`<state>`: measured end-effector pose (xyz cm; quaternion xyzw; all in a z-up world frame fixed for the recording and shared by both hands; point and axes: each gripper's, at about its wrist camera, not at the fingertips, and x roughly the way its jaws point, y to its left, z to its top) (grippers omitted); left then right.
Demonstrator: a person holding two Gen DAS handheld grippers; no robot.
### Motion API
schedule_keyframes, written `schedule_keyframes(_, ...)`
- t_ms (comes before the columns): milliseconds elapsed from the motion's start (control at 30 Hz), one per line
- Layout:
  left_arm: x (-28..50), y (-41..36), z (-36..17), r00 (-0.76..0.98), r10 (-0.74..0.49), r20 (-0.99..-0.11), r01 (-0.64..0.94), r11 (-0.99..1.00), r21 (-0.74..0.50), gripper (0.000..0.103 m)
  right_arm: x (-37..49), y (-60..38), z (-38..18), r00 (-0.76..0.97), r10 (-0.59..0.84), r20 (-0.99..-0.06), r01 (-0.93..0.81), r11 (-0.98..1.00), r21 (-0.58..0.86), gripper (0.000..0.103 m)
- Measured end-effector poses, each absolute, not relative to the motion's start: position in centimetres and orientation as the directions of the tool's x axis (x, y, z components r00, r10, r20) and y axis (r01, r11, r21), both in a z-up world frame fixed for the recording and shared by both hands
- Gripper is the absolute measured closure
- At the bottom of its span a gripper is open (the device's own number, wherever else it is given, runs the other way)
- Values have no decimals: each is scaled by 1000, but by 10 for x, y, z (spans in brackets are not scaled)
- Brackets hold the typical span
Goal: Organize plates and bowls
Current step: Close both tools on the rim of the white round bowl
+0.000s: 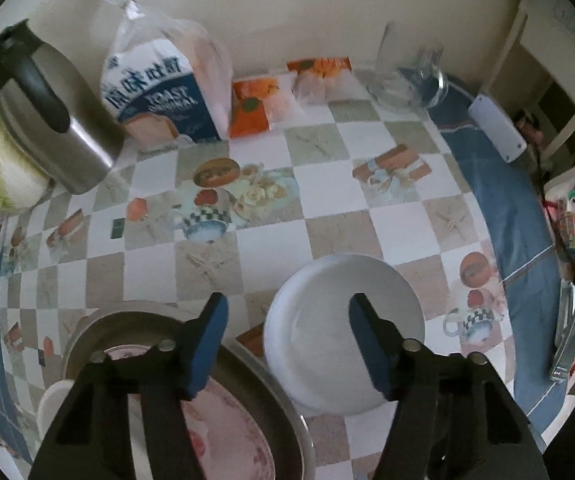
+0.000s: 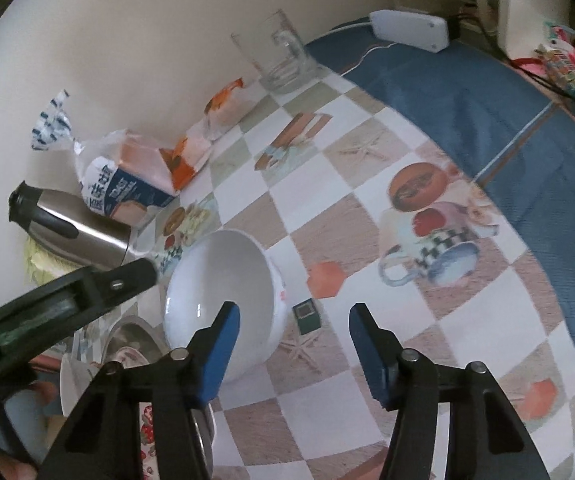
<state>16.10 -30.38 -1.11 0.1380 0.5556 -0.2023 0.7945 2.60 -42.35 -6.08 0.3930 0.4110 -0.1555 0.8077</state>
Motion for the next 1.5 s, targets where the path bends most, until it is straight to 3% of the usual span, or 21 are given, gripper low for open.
schedule_keyframes(167, 172, -302, -32, 228, -187, -956, 424, 903, -76, 42, 34, -419, -69, 603, 88, -793, 577, 639, 510, 72)
schedule_keyframes(267, 175, -302, -39, 226, -165, -960, 419, 906, -57, 52, 35, -418, -70, 606, 89, -790, 574, 639, 512, 85)
schedule_keyframes(400, 180, -297, -46, 191, -179, -965, 386, 918, -94, 56, 36, -418, -71, 611, 97, -786, 567, 639, 519, 91)
schedule_keyframes(700, 183, -295, -54, 172, -180, -969, 377, 920, -104, 80, 36, -421, -73, 619, 90, -780, 572, 629, 527, 95)
schedule_keyframes(867, 176, -301, -60, 151, -196, -969, 393, 911, -123, 87, 28, -430, -71, 620, 58, -782, 596, 614, 518, 95)
schedule_keyframes(1500, 162, -310, -60, 167, -220, -961, 436, 891, -128, 89, 20, -440, -75, 617, 52, -785, 614, 593, 521, 95)
